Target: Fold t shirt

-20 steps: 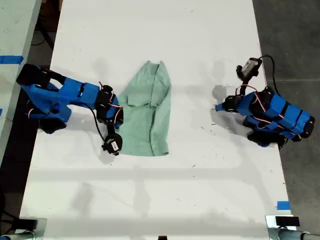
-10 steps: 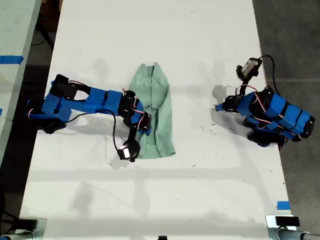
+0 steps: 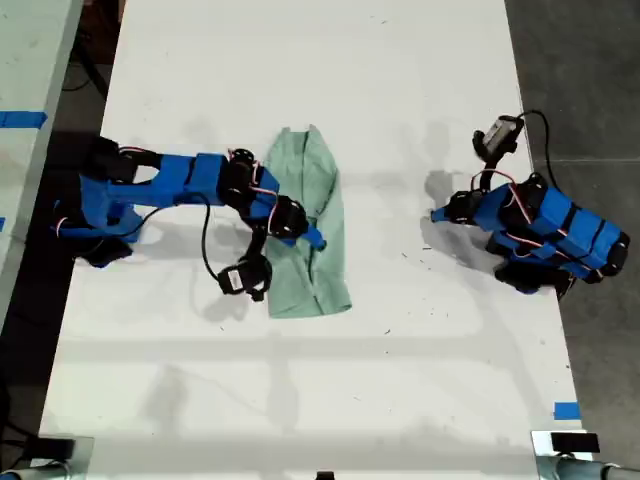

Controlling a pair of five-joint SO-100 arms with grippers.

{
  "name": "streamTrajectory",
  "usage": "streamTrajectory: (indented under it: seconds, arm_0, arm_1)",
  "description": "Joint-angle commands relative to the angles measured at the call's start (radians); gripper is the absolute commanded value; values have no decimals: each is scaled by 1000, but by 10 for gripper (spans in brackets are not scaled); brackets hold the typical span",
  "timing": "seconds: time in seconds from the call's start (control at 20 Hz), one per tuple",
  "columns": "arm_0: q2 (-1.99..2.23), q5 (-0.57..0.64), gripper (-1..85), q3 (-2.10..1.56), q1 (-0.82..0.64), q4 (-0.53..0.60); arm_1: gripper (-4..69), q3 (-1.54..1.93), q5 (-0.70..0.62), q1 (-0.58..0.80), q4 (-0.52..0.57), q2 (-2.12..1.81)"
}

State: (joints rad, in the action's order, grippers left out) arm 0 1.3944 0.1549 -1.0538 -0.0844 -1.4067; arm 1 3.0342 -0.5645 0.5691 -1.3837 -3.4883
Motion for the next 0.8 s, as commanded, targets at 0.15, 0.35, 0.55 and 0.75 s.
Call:
streamTrajectory:
  seconds: [0.15, 0.35, 0.55, 0.75]
  arm_0:
    - [380, 150, 185, 5, -155, -81]
    - [881, 146, 69, -368, -333, -52]
    - [1489, 316, -1, -1089, -598, 204]
    - [1787, 420, -2, -1755, -646, 604]
  arm_1:
    - [16, 37, -9, 9, -3, -15]
    - [16, 37, -9, 9, -3, -15]
    - [16, 37, -9, 11, -3, -15]
    - [16, 37, -6, 9, -2, -15]
